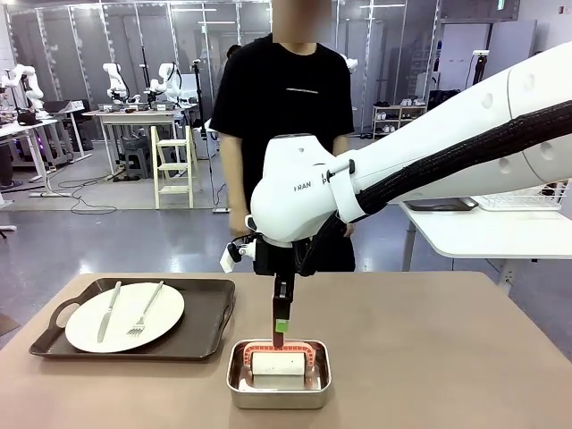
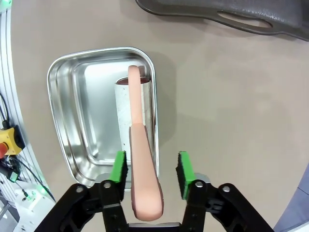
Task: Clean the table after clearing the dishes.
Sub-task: Place the Lint Roller back on top of the Airtight Container.
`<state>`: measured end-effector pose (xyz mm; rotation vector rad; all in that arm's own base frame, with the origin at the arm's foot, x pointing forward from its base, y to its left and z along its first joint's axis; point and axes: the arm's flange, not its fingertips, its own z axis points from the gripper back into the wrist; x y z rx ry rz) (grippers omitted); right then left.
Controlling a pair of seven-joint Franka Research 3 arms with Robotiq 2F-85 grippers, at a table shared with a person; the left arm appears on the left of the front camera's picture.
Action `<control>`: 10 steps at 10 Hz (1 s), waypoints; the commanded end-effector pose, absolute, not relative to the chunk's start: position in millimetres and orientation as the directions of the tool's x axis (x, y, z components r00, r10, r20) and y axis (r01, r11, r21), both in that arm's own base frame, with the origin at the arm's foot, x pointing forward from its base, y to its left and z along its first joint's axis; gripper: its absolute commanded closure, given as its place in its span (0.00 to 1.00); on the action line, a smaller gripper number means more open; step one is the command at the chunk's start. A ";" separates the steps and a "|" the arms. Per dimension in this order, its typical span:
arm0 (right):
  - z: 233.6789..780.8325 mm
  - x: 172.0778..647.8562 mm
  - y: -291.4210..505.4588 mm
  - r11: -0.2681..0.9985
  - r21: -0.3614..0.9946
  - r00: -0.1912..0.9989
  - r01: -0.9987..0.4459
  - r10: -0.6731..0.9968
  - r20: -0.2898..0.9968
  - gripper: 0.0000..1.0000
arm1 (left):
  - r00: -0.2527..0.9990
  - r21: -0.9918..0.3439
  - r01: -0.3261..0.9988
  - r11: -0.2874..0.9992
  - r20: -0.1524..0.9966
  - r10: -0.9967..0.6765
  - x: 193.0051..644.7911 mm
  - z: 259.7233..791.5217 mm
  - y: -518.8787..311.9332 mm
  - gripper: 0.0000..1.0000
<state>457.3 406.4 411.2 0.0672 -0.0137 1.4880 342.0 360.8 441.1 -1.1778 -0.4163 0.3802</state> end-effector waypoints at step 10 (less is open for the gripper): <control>409.0 459.5 409.9 0.114 -0.077 0.108 -0.991 0.992 0.071 0.00 | 0.857 -0.941 -0.060 0.332 0.123 0.501 340.6 441.8 362.1 0.00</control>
